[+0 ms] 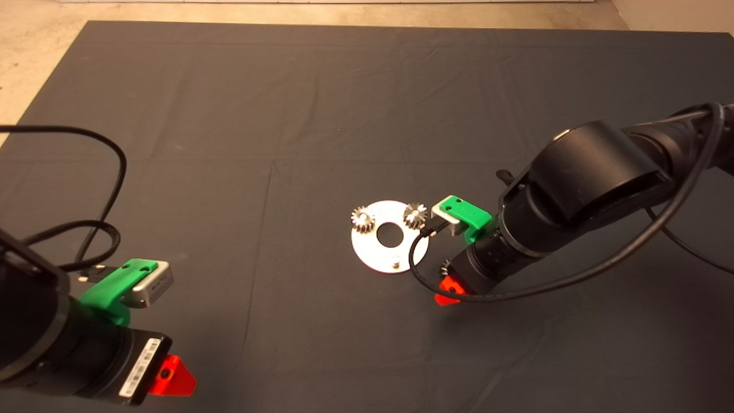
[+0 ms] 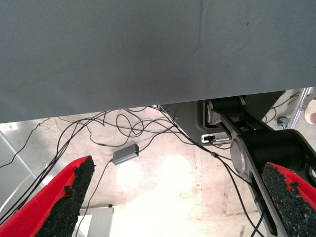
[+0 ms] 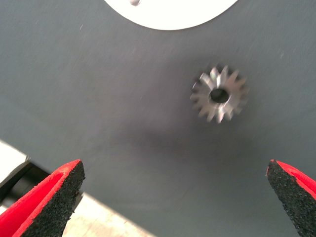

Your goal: Install three planetary gears onto the carrier pins

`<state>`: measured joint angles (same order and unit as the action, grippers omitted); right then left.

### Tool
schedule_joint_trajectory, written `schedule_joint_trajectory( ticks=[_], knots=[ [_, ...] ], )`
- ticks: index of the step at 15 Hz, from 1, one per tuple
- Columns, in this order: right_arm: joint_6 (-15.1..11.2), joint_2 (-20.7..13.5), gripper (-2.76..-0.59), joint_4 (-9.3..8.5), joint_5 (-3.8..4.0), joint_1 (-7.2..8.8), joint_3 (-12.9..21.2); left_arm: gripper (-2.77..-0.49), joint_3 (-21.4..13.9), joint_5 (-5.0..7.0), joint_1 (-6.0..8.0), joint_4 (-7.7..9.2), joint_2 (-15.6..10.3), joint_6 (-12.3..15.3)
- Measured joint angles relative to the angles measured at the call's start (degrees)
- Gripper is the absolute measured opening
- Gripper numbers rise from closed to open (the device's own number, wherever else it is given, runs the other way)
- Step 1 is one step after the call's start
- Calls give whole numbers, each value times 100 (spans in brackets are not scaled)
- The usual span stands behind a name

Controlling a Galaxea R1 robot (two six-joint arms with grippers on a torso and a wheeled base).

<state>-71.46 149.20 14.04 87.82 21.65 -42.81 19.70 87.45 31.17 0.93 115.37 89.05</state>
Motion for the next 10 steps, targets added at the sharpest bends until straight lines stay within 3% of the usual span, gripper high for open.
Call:
schedule_joint_trajectory(
  ticks=[1, 2, 4, 10],
  knots=[
    [41, 0, -61, 23, 2, -10, -16, -79, 0, -1, 0, 0, 0, -1],
    [295, -27, -60, 131, -9, -55, -109, -79, 0, -1, 0, 0, 0, -2],
    [567, -107, -60, 258, -9, -115, -220, -79, 0, -1, 0, 0, 0, -2],
    [1057, -455, -60, 465, -9, -310, -300, -79, 0, -1, 0, 1, 0, -28]
  ],
)
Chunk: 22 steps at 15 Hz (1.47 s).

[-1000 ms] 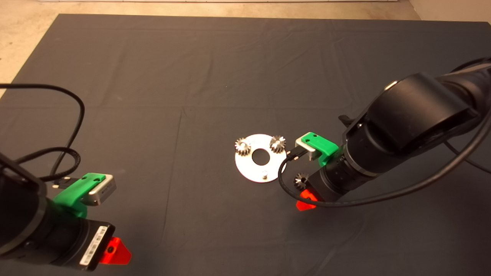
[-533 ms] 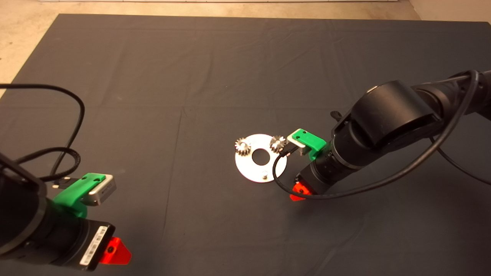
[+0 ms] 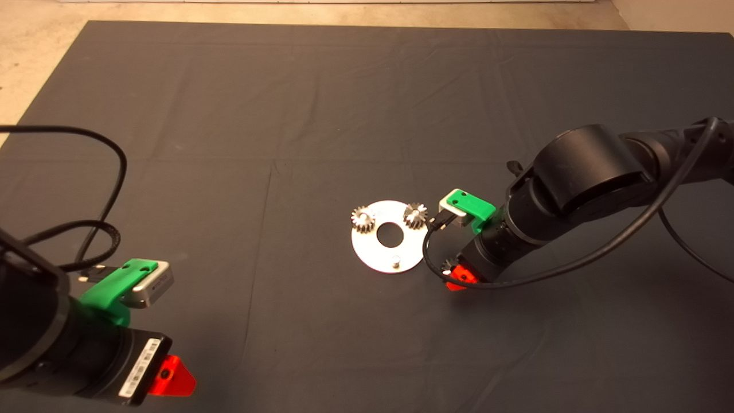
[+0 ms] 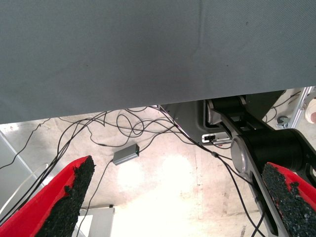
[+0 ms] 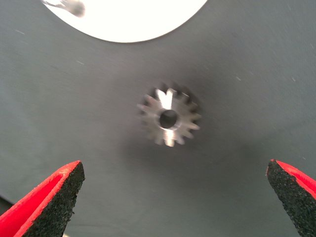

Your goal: Install three planetary gears onto the carrier pins

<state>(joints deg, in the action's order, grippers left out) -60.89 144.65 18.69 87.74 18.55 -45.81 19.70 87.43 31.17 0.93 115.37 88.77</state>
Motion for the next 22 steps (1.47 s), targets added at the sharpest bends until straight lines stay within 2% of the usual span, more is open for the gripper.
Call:
schedule_joint_trajectory(
  ticks=[4, 6, 9, 15, 17, 19, 22],
  knots=[
    [111, -88, -60, 82, 0, -233, -11, -79, 0, 0, 0, 1, 0, -60],
    [130, -90, -68, 123, 0, -329, -11, -79, 0, 0, 0, 1, 0, -65],
    [147, -116, -70, 167, 7, -345, -11, -79, 0, 2, 0, 1, 0, -77],
    [147, -99, -96, 215, 5, -350, -66, -79, 0, 2, 0, 1, -2, -79],
    [147, -18, -96, 230, 2, -378, -128, -79, 0, 2, 0, 1, 0, -79],
    [157, 110, -113, 243, 5, -406, -242, -79, -2, 0, 0, 1, 0, -79],
    [312, 372, -113, 269, -2, -414, -372, -79, -2, 0, 0, 3, 0, -80]
  ],
)
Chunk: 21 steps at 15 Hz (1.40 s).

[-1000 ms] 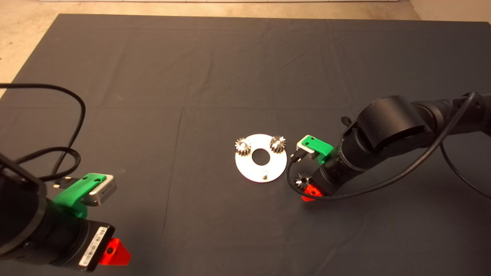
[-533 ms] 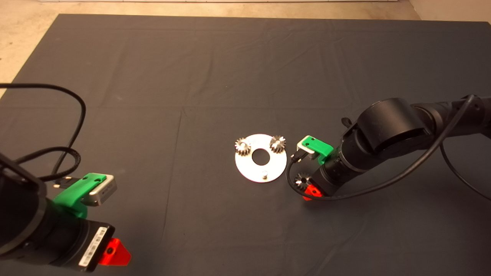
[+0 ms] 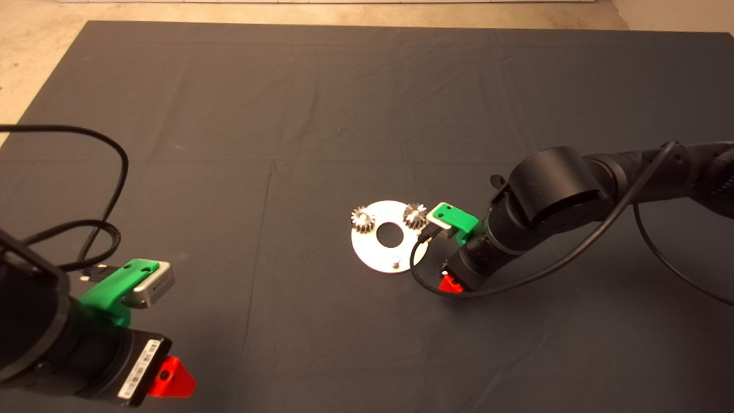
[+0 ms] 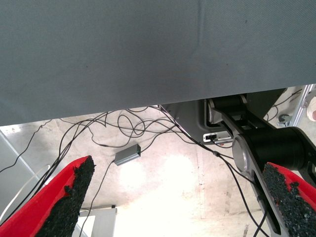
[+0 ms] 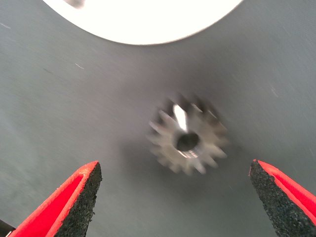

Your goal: Install three planetary gears onto the carrier pins

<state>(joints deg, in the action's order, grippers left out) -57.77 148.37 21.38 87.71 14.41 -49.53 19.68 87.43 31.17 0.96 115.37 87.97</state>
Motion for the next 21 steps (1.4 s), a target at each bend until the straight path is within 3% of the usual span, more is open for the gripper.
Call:
schedule_joint_trajectory(
  ticks=[9, 12, 17, 18, 21],
  knots=[
    [547, 227, -140, 78, -2, 1, -400, -79, -6, 2, 0, 11, 0, 1],
    [612, 227, -155, 89, -1, 0, -444, -79, -6, 0, 0, 11, 0, -1],
    [765, 210, -156, 96, -1, 0, -455, -79, -6, 1, 0, 11, 0, -2],
    [787, 207, -167, 99, -1, -5, -455, -79, -6, 0, 0, 11, 0, -2],
    [937, 141, -171, 110, -1, -30, -449, -79, -6, 0, 0, 11, 0, -2]
  ],
)
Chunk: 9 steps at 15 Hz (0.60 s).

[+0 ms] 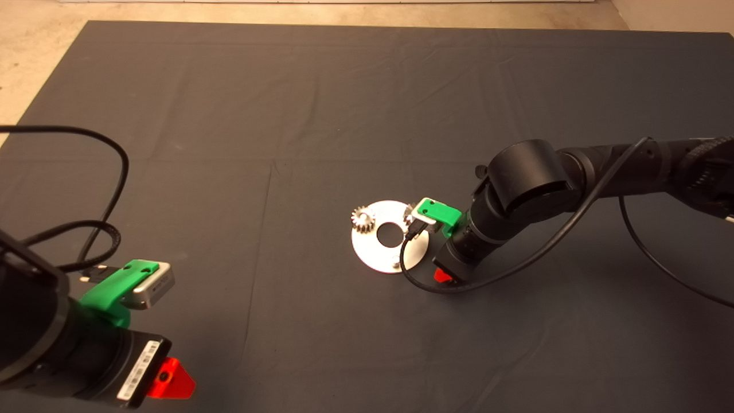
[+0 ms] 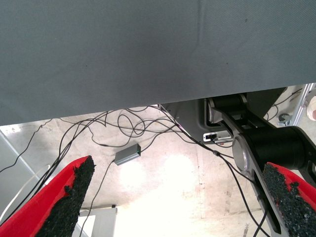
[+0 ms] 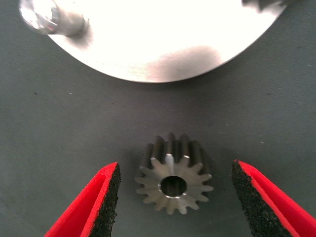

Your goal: Install three planetary gears onto the carrier pins

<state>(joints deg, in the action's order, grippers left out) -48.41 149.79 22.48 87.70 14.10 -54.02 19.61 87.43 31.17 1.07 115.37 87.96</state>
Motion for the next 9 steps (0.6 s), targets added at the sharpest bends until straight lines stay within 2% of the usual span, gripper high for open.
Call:
schedule_joint_trajectory(
  ticks=[3, 6, 8, 9],
  knots=[
    [94, -28, -183, 1, 1, 0, 57, -79, 0, 0, 0, 0, 0, 0],
    [215, -41, -184, 1, -7, 0, 104, -79, 0, 0, 0, 2, 0, 0],
    [310, -61, -199, 0, 0, 0, 105, -79, 0, 0, 0, 2, 0, 0],
    [353, -61, -199, 0, 0, -2, 112, -79, 0, 0, 0, 2, 0, 0]
  ],
)
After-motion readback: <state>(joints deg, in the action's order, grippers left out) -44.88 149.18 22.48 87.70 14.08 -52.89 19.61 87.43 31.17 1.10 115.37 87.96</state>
